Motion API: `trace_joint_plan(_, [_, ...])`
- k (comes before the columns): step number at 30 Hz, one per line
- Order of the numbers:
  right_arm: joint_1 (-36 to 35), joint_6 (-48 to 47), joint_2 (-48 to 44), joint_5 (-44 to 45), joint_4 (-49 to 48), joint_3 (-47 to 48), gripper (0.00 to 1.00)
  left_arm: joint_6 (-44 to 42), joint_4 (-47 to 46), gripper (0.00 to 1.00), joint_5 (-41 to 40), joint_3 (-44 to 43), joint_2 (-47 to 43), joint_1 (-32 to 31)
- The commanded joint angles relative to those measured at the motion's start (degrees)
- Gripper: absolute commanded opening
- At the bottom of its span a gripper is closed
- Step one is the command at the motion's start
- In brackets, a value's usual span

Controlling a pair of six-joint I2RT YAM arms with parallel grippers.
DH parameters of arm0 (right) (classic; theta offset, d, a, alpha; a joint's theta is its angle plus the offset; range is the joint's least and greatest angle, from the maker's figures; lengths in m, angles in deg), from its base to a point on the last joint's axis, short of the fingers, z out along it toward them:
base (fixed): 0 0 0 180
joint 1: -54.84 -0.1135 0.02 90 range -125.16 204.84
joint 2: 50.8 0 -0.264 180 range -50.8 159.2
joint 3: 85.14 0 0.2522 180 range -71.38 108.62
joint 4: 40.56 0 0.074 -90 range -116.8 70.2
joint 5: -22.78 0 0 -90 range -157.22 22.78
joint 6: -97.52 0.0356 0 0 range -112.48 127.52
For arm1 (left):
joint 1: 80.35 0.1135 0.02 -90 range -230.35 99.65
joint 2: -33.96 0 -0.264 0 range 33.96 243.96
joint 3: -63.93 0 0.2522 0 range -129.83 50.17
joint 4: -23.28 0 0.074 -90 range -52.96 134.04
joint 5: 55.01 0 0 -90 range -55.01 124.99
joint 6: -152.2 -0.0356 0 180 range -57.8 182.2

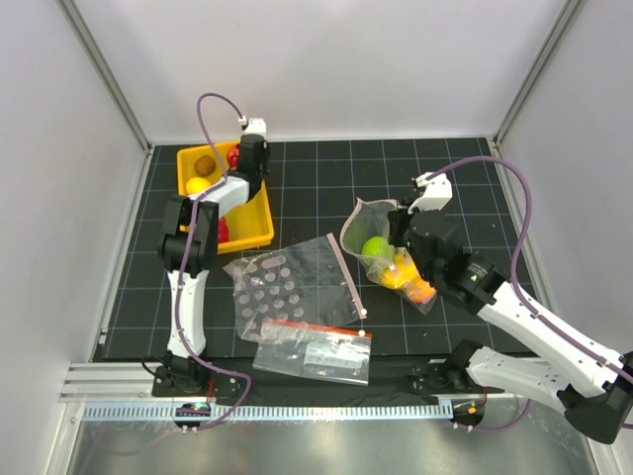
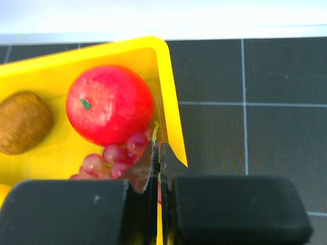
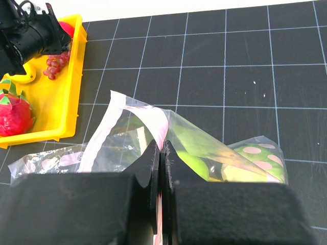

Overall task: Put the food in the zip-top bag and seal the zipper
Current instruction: Pick up the fake fruit from the bin, then place the fake fruit in the zipper food storage bag.

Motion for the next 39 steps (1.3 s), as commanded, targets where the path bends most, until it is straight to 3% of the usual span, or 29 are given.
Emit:
trace_joint_plan(1, [0.13, 0.43, -0.96, 0.44, -2.09, 0.82, 0.01, 2.12, -1.49, 0.0, -1.13, 2.82, -4.37, 0.31])
trace_joint_plan(10, [0.13, 0.69, -2.19, 0.78, -2.36, 0.21, 0.01, 4.85, 5.97, 0.0, -4.38, 6.96, -18.17, 0.39])
trace_joint_plan(18, [0.13, 0.69, -0.96, -0.1, -3.32, -0.32, 0.01, 8.97, 8.35, 0.0, -0.87, 14.07, -32.31, -0.4])
trace_joint_plan(24, [0.13, 0.52, 0.71, -0.27, -3.94, -0.24, 0.01, 10.2, 11.95, 0.0, 2.29, 13.64, -40.59, -3.91])
trace_joint_plan(35, [0.13, -0.01, -0.34, -2.03, -3.94, 0.03, 0.01, 15.91, 13.45, 0.0, 6.69, 15.66, -52.98, -19.29])
trace_joint_plan(39, [0.13, -0.18, -1.66, -1.59, -3.32, 0.03, 0.01, 17.06, 9.94, 0.0, 7.75, 18.2, -55.27, -27.0])
